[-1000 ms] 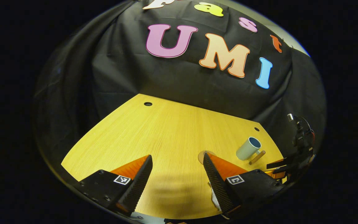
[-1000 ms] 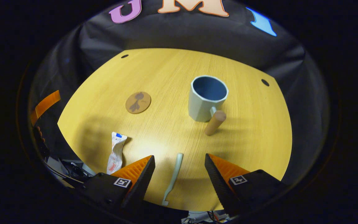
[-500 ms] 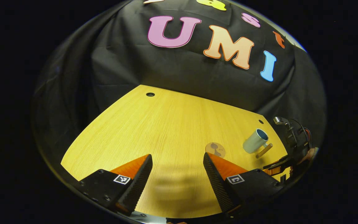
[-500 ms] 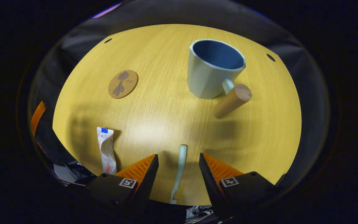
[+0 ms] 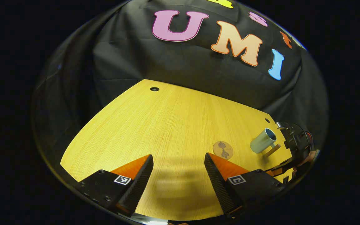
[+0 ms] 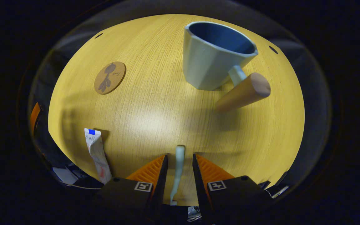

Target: Put the toothbrush and toothpaste on the desktop into the cup, then pick up the cup and place it on the coaster on the desktop.

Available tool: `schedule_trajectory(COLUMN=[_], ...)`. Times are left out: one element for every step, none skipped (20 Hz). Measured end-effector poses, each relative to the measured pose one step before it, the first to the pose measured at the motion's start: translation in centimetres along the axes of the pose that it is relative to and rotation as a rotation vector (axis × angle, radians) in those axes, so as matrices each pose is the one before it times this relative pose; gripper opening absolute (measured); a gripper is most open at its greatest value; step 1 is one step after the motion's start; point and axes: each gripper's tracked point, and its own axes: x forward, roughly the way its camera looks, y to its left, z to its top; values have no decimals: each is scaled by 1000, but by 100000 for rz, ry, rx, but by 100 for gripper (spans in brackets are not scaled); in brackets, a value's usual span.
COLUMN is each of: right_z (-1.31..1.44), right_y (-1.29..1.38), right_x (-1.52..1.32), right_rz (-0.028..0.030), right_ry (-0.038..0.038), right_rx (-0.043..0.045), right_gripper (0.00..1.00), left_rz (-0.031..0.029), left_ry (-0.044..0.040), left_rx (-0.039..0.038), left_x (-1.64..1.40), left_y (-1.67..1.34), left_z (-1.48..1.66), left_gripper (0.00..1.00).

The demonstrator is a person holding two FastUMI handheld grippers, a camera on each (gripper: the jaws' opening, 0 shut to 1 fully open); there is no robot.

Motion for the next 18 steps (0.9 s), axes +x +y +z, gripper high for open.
schedule_trajectory(right_z=[-309,-338,300,-4,11,27,238,-110,118,97,-32,123,-26,-44,13,-27,5,-4], right_y=[118,296,25,-2,-2,8,-238,35,-9,-179,66,-53,27,54,70,-15,30,-90], right_x=[86,94,36,30,-28,98,-78,71,-6,180,240,-539,68,89,30,-60,-46,98], right_rz=[-22,685,133,37,171,135,-385,225,68,-412,-165,328,235,-425,189,320,496,100], right_ry=[1350,1714,-1280,-8,210,229,-553,324,-37,-826,348,-800,-320,-482,-1321,-1559,-1721,-1884], right_rx=[-715,110,90,886,802,384,154,640,204,343,594,-1162,-1080,1174,250,157,1001,1786], right_gripper=[46,46,46,39,36,36,35,26,24,24,21,14,14,12,9,9,9,9], left_rz=[-1,-188,-407,-412,-189,-177,-108,18,43,-205,-316,-386,-490,-765,-1127,-936,-925,-1048], left_ry=[327,16,-109,-51,191,377,4,-176,54,151,67,279,529,504,380,559,403,1007], left_rx=[642,917,999,771,526,257,62,-32,-112,-249,-253,-289,-141,-11,193,482,704,941], left_x=[57,58,39,130,-45,39,18,34,-147,-132,-4,-75,-39,-35,21,-32,-82,-40], left_y=[-17,-56,-90,-95,-50,-33,-105,-91,-73,-109,-208,-176,-273,-331,-511,-531,-619,-715], left_z=[65,-38,157,-3,-81,-49,57,-11,5,-68,-34,-130,-119,-224,-45,-141,-111,-157], left_gripper=[96,96,96,96,96,96,96,96,96,96,96,96,96,96,96,96,96,95])
